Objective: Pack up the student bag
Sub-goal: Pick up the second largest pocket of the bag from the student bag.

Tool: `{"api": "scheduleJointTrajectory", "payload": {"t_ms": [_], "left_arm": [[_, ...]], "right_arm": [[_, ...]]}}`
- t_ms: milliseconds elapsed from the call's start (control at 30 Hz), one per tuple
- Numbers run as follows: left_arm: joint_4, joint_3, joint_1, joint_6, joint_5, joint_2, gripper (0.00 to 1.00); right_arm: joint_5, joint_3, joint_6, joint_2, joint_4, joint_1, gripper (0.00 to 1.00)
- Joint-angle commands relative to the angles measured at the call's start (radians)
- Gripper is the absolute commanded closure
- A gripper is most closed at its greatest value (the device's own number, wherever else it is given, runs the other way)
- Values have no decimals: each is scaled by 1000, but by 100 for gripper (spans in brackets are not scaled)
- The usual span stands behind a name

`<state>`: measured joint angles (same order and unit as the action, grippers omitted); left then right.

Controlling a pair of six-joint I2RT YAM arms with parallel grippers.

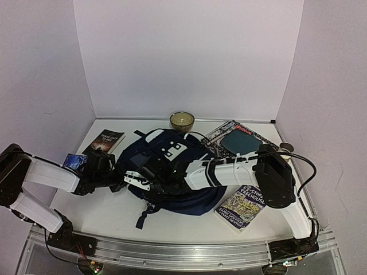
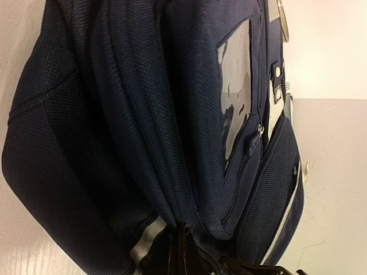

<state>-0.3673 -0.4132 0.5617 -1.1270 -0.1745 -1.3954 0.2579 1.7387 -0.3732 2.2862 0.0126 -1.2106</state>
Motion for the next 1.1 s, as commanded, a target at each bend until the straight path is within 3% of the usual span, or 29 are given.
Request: {"api": "scheduleJointTrajectory", "payload": {"t_ms": [0, 233, 400, 733, 1067], "left_arm": [[-166, 14, 28, -71, -52, 48, 100], [-220, 33, 27, -107, -99, 48, 100], [-224, 44, 27, -105, -84, 58, 100], [-223, 54, 15, -84, -46, 29, 100], [-223, 45, -19, -37, -26, -32, 100]], "right_arm": [[-55, -38, 13, -4, 80, -5, 62], [-1, -31, -24, 22, 108, -3, 62], [26, -49, -35, 32, 109, -3, 70], [-95, -197, 32, -156, 115, -3, 89], [-204, -314, 100, -293, 113, -5, 99]]}}
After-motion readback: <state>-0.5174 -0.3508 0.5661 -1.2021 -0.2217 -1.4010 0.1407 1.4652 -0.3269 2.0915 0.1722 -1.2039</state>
